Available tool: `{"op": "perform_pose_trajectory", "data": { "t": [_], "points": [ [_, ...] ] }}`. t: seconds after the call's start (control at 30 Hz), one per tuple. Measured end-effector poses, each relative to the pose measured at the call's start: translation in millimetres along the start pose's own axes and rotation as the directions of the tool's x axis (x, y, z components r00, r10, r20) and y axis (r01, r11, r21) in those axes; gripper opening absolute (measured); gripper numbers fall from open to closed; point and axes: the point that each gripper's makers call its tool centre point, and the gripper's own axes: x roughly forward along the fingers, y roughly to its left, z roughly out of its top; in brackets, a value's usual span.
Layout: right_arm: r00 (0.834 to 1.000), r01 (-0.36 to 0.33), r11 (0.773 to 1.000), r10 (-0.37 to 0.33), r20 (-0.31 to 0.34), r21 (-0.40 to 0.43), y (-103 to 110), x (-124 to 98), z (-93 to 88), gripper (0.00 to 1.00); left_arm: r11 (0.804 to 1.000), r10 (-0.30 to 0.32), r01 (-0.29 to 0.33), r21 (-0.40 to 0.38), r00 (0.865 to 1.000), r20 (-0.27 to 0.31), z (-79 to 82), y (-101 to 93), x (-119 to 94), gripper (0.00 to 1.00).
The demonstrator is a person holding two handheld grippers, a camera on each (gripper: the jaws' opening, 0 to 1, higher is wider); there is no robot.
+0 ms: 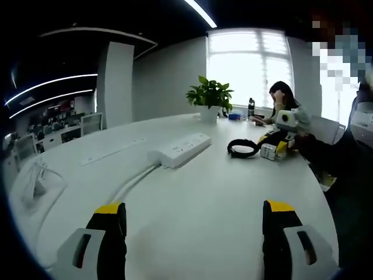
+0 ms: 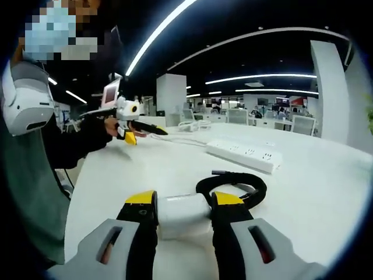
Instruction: Straighten the power strip on the desk, plug the charger into it
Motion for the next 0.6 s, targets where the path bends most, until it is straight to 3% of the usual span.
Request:
{"op": "perform_pose_trajectory", "data": {
  "t": [0.6],
  "points": [
    [0.99, 0.144, 0.989, -0.144, -0.009, 0.027, -6.8, 2.0, 1.0, 0.36, 1.0, -0.007, 0.007, -0.001, 1.0, 0.003, -0.7, 1.1, 1.4, 0.99]
  ]
}}
